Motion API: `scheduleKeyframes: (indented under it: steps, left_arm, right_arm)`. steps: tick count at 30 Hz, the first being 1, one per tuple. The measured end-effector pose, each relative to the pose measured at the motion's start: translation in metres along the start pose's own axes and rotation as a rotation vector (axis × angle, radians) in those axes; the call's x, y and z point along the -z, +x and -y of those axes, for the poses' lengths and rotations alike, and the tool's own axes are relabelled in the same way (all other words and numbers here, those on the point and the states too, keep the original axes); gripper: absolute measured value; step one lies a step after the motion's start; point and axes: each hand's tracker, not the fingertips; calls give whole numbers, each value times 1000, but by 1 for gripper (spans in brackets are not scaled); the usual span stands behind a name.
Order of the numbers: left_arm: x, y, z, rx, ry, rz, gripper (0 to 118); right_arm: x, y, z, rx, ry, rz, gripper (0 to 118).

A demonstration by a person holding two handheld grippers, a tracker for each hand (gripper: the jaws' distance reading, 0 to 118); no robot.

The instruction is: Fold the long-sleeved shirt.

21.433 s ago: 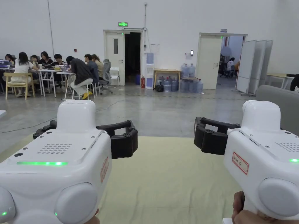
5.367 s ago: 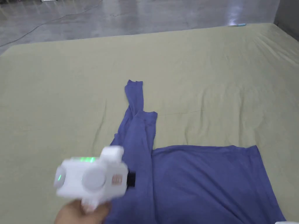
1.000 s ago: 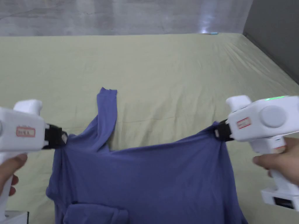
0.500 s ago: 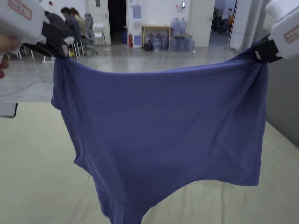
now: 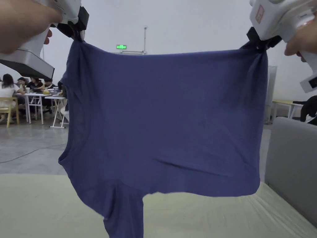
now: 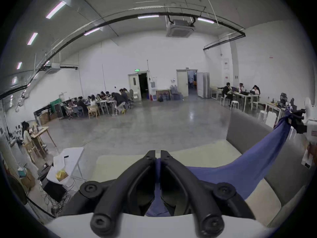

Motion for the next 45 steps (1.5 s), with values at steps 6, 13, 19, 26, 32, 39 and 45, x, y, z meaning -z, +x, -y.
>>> scheduleKeyframes:
  steps: [6,13,19,26,32,39,45]
  left_arm:
    - [9,-7,-23,-77,56,24,1]
    - [36,-1,0,-82,40,62,1]
    - [100,30,88,51,-158,64,1]
    - [183,79,285,38,-456,187,1]
    - [208,99,468,-50,-680,220,1]
    - [127,69,595,27,-820,291,1]
    - [-15,53,648,135,-895,358,1]
  right_arm:
    - [-13,14,-24,68,64,24,7]
    - [15,11,-4,106,59,1,7]
    - [86,-39,94,75,-141,-108,7]
    - [152,-132,295,181,-392,-257,7]
    - [171,-196,462,253,-638,-375,7]
    - [99,-203,578,313,-686,-468,7]
    - [-11,-195,645,300,-758,-496,7]
